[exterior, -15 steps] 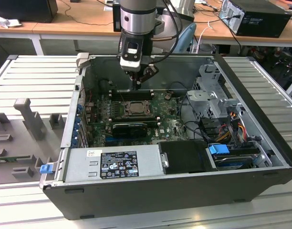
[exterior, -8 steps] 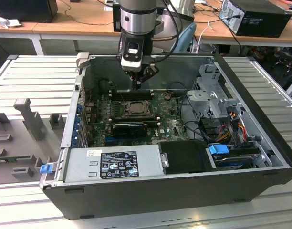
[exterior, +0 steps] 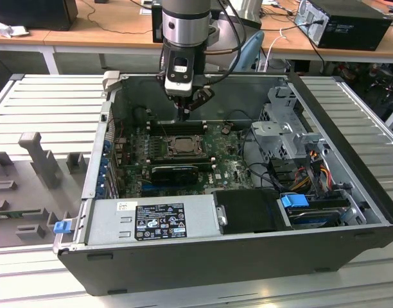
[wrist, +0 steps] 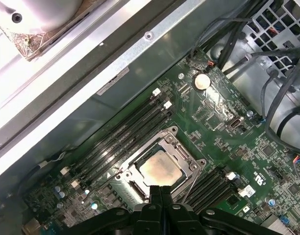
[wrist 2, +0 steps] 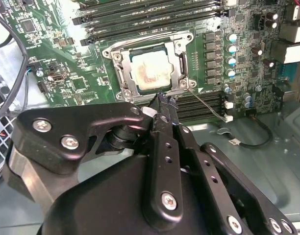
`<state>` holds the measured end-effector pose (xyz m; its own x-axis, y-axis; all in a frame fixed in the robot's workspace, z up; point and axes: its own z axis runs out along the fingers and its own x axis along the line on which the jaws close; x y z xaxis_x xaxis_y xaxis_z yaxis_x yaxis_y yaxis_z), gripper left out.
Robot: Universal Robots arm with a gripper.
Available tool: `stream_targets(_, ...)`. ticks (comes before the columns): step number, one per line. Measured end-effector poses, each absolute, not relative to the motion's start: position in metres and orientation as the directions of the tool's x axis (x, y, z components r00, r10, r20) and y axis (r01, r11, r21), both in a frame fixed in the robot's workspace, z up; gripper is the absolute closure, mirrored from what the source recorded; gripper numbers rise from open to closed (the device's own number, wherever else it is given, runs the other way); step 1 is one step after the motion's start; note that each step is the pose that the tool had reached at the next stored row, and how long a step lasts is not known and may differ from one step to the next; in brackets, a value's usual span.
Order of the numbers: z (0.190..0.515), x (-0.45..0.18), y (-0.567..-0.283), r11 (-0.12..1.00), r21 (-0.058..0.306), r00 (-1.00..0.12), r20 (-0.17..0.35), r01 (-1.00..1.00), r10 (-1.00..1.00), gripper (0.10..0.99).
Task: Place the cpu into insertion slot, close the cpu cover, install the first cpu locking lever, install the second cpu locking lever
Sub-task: 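Install the first cpu locking lever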
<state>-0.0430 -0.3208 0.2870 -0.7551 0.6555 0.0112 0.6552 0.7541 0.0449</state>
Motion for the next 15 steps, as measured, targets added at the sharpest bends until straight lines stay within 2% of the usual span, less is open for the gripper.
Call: stream_targets(15,0.2868,-0.0426,-0.3208,0.858,0.05,-0.859,0.017,0.512,0.512,0.98)
